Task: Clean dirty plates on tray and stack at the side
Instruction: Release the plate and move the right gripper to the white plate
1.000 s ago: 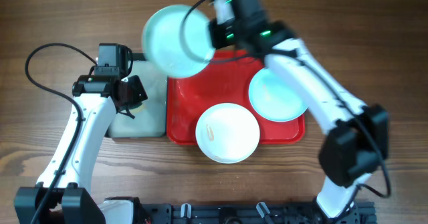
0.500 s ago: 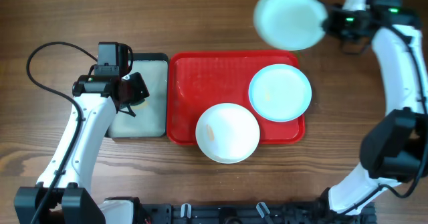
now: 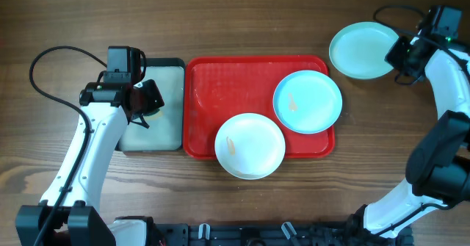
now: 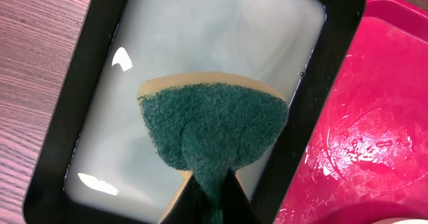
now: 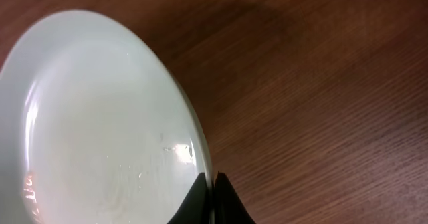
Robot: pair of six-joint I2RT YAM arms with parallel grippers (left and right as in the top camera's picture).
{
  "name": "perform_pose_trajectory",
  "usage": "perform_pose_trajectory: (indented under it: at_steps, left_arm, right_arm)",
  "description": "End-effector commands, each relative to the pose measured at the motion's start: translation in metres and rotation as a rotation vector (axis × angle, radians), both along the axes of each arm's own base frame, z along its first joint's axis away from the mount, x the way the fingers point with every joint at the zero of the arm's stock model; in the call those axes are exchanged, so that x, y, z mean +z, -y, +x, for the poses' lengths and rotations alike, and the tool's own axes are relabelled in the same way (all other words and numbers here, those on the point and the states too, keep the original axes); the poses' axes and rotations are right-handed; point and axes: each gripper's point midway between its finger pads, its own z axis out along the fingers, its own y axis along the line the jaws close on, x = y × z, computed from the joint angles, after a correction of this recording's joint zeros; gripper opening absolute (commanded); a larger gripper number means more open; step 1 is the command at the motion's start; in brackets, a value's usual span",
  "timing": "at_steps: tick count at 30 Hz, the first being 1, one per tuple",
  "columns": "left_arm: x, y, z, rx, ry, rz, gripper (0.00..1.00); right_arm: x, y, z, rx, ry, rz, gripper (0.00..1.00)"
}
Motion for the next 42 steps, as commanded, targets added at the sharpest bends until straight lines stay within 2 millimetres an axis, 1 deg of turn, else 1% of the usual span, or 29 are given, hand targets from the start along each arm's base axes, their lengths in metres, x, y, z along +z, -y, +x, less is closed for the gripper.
perform_pose_trajectory:
  at_steps: [1, 3, 5, 9, 10, 11, 13, 15, 18, 19, 21, 22, 23, 24, 25, 26, 30, 32, 35, 36, 37, 38, 42]
  left_arm:
    - [0.006, 0.004, 0.002, -0.002, 0.020, -0.015, 0.04]
    - [0.006, 0.004, 0.002, -0.002, 0.020, -0.015, 0.04]
    - [0.006, 0.004, 0.002, -0.002, 0.020, -0.015, 0.04]
    - [0.006, 0.004, 0.002, -0.002, 0.020, -0.015, 0.04]
    - [0.006, 0.004, 0.002, -0.002, 0.020, -0.015, 0.04]
    - [0.006, 0.004, 0.002, -0.002, 0.021, -0.015, 0.04]
    - [0.006, 0.004, 0.003, -0.002, 0.024, -0.015, 0.04]
    - [0.006, 0.004, 0.003, -0.002, 0.024, -0.015, 0.04]
    - [0.006, 0.004, 0.003, -0.002, 0.025, -0.015, 0.04]
    - [0.006, 0.004, 0.003, -0.002, 0.025, -0.015, 0.04]
    - [0.006, 0.004, 0.003, -0.002, 0.025, -0.015, 0.04]
    - [0.006, 0.004, 0.003, -0.002, 0.025, -0.016, 0.04]
    - [0.006, 0.004, 0.003, -0.002, 0.024, -0.016, 0.04]
    - [0.006, 0.004, 0.003, -0.002, 0.025, -0.016, 0.04]
    - [0.006, 0.004, 0.003, -0.002, 0.025, -0.016, 0.04]
    - [0.006, 0.004, 0.003, -0.002, 0.024, -0.016, 0.04]
    - [0.006, 0.004, 0.003, -0.002, 0.024, -0.016, 0.04]
    - [0.006, 0.004, 0.003, -0.002, 0.024, -0.016, 0.04]
    - [0.006, 0.004, 0.004, -0.002, 0.025, -0.016, 0.04]
    - [0.006, 0.004, 0.004, -0.002, 0.026, -0.016, 0.04]
    - [0.006, 0.004, 0.004, -0.002, 0.028, -0.016, 0.04]
    - [0.006, 0.004, 0.005, -0.002, 0.031, -0.016, 0.04]
    - [0.007, 0.004, 0.007, -0.002, 0.039, -0.016, 0.04]
  right_arm:
    - [-0.013, 0.006, -0.009, -0.046, -0.011, -0.021, 0.04]
    - [-0.021, 0.012, -0.014, -0.106, -0.016, -0.039, 0.04]
    - [-0.028, 0.012, -0.014, -0.107, -0.003, -0.045, 0.04]
    - [-0.039, 0.010, -0.019, -0.106, -0.010, -0.043, 0.05]
    - [-0.040, 0.010, -0.020, -0.100, -0.015, -0.045, 0.09]
    - [-0.040, 0.009, -0.020, -0.091, -0.018, -0.043, 0.25]
    - [-0.034, -0.003, -0.014, -0.002, -0.004, -0.005, 0.41]
    - [-0.020, -0.012, -0.010, 0.033, -0.004, 0.044, 0.49]
    - [0.015, -0.026, -0.007, 0.105, -0.025, 0.076, 0.51]
    - [0.030, -0.037, -0.007, 0.141, -0.032, 0.110, 0.51]
    - [0.063, -0.080, -0.009, 0.296, -0.027, 0.231, 0.52]
    - [0.074, -0.102, -0.015, 0.351, -0.038, 0.294, 0.52]
    - [0.082, -0.126, -0.022, 0.395, -0.053, 0.365, 0.53]
    - [0.085, -0.144, -0.030, 0.432, -0.073, 0.413, 0.53]
    - [0.084, -0.160, -0.040, 0.470, -0.111, 0.443, 0.53]
    - [0.080, -0.175, -0.056, 0.507, -0.184, 0.450, 0.53]
    - [0.058, -0.222, -0.105, 0.634, -0.407, 0.416, 0.53]
    - [0.042, -0.239, -0.134, 0.692, -0.536, 0.359, 0.53]
    - [0.012, -0.252, -0.176, 0.697, -0.714, 0.269, 0.53]
    - [0.005, -0.257, -0.185, 0.711, -0.739, 0.264, 0.52]
    - [-0.005, -0.264, -0.196, 0.716, -0.769, 0.254, 0.47]
    - [-0.013, -0.270, -0.202, 0.723, -0.780, 0.245, 0.45]
    - [-0.034, -0.288, -0.210, 0.740, -0.759, 0.215, 0.44]
